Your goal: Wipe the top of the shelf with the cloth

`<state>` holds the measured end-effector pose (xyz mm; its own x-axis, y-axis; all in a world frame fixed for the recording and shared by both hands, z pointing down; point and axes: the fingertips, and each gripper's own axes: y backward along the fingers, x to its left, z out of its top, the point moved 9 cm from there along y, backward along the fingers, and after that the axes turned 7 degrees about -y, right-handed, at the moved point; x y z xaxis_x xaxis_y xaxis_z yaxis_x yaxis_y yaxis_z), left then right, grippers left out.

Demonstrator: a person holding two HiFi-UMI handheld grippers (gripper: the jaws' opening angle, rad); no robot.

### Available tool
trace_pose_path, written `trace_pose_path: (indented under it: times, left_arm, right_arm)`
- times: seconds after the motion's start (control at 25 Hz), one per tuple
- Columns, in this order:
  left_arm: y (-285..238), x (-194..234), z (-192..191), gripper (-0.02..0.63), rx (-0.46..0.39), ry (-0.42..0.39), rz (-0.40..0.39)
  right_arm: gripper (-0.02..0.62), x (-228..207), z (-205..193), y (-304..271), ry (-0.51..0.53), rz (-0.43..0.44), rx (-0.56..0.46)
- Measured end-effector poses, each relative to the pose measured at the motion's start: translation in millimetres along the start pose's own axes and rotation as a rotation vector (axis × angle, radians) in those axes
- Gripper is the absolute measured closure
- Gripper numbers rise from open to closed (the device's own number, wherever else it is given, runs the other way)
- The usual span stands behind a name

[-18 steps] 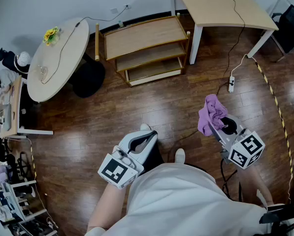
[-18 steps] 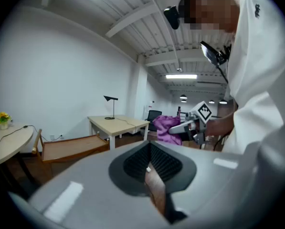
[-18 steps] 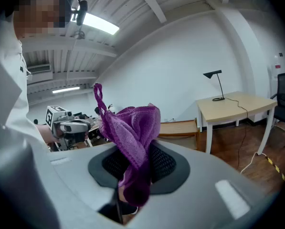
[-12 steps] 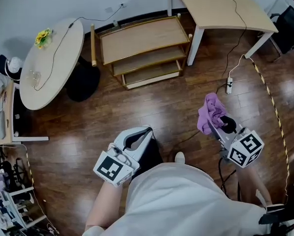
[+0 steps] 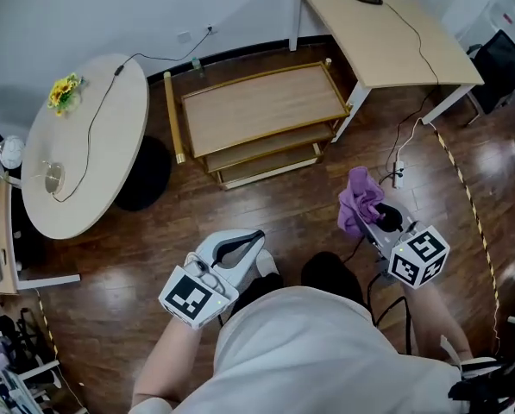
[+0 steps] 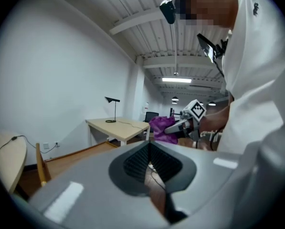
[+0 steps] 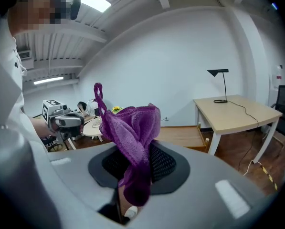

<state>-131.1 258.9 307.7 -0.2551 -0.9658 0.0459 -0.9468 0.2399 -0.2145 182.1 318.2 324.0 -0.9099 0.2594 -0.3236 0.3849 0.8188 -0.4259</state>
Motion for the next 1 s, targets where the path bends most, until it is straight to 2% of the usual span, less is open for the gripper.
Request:
trace_pose_path:
  times: [0.16,0.36,0.64,1.0]
  left_arm:
    - [5.4,32.3,3.8,0.588,-0.038,0.004,0.041]
    - [-2.6,71.6,6.1,0.588,-0.076,0.045,0.108]
    - [-46.1,132.8,15.8,0.588,-0.036,0.054,0.19]
    - [-131.4,217.9,55.9,0.588,-0.012,0.07,0.292]
  right_arm:
    - [0.494,-3.9,18.0,-32.3,0.009,-0.006,0.029]
    - [0.494,-45.7,40.9,-89.6,0.028,-0.021,0.07]
    - [0.494,-148.0,68.1,-193.3,0.018,-0.034,0.15]
    - [0.494,-297.4,104.1,-328.6,0.029,-0.08,0.318]
